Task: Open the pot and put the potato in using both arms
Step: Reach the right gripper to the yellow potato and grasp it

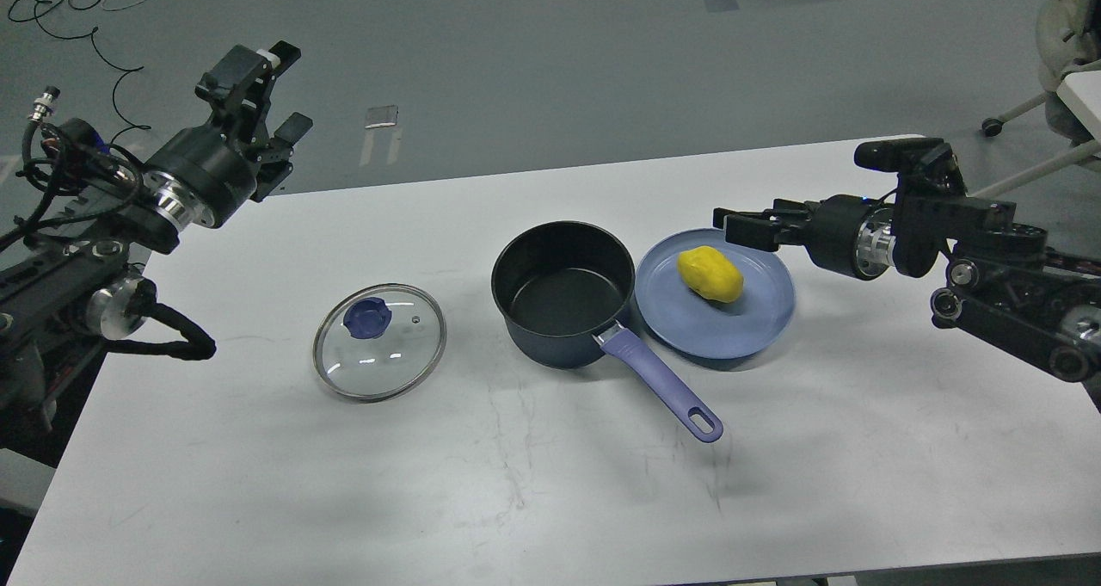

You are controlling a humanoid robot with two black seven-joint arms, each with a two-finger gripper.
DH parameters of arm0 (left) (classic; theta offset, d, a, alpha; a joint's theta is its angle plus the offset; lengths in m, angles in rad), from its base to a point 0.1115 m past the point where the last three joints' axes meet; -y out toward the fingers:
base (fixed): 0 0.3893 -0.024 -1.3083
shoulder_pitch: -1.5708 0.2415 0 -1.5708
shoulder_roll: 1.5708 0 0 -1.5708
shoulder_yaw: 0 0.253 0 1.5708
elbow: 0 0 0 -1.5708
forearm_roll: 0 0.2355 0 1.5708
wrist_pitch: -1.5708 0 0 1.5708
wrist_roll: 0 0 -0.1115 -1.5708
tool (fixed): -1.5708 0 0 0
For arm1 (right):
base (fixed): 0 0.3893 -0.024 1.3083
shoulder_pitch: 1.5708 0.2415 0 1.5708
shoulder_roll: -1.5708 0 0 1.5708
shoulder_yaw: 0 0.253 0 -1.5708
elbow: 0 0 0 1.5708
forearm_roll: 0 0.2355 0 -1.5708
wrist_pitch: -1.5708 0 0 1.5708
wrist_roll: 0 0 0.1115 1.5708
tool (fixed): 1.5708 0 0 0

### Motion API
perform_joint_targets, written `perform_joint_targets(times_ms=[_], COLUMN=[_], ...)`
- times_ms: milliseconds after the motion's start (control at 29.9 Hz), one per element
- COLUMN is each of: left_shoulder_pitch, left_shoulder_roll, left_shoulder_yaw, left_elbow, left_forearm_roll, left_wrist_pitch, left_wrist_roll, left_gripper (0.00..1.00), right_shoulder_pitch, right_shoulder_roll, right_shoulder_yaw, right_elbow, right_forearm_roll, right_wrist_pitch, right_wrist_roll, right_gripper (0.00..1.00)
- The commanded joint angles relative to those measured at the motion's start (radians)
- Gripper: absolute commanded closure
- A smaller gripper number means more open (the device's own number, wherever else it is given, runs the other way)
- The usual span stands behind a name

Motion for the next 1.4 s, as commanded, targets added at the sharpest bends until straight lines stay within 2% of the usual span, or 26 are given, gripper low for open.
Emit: perform_joint_targets(times_ms=[0, 368, 635, 668, 769, 869, 1069, 1370], left_shoulder_pitch=[0.004, 0.031, 0.044, 0.044, 0.056, 0.056, 0.056, 0.063], left_shoulder_roll=[0.001, 0.017, 0.021, 0.021, 0.020, 0.018, 0.015, 0.012], left_shoulder_yaw=[-0.005, -0.005, -0.007, -0.007, -0.005, -0.005, -0.005, -0.004], left_elbow=[0.000, 0.052, 0.069, 0.073, 0.080, 0.081, 0.095, 0.110], left_forearm_roll=[-0.018, -0.018, -0.020, -0.020, -0.020, -0.020, -0.018, -0.015], left_wrist_pitch=[-0.015, -0.015, -0.013, -0.010, -0.007, -0.004, -0.003, -0.003], left_wrist_roll=[0.009, 0.003, -0.002, -0.002, -0.002, -0.002, -0.002, -0.002], left_gripper=[0.02, 0.02, 0.02, 0.02, 0.02, 0.02, 0.02, 0.02], right_shoulder_pitch=[-0.001, 0.010, 0.032, 0.033, 0.036, 0.036, 0.030, 0.045], right_shoulder_roll=[0.010, 0.130, 0.187, 0.190, 0.188, 0.188, 0.191, 0.194], right_shoulder_yaw=[-0.016, -0.054, -0.105, -0.117, -0.135, -0.141, -0.145, -0.131], right_elbow=[-0.023, -0.156, -0.221, -0.228, -0.236, -0.241, -0.245, -0.230], right_forearm_roll=[-0.065, -0.098, -0.099, -0.099, -0.101, -0.101, -0.101, -0.098], right_wrist_pitch=[0.000, -0.001, -0.003, -0.006, -0.006, -0.008, -0.011, -0.026], right_wrist_roll=[0.024, 0.054, 0.055, 0.057, 0.067, 0.068, 0.068, 0.078], right_gripper=[0.00, 0.01, 0.05, 0.07, 0.22, 0.33, 0.40, 0.43])
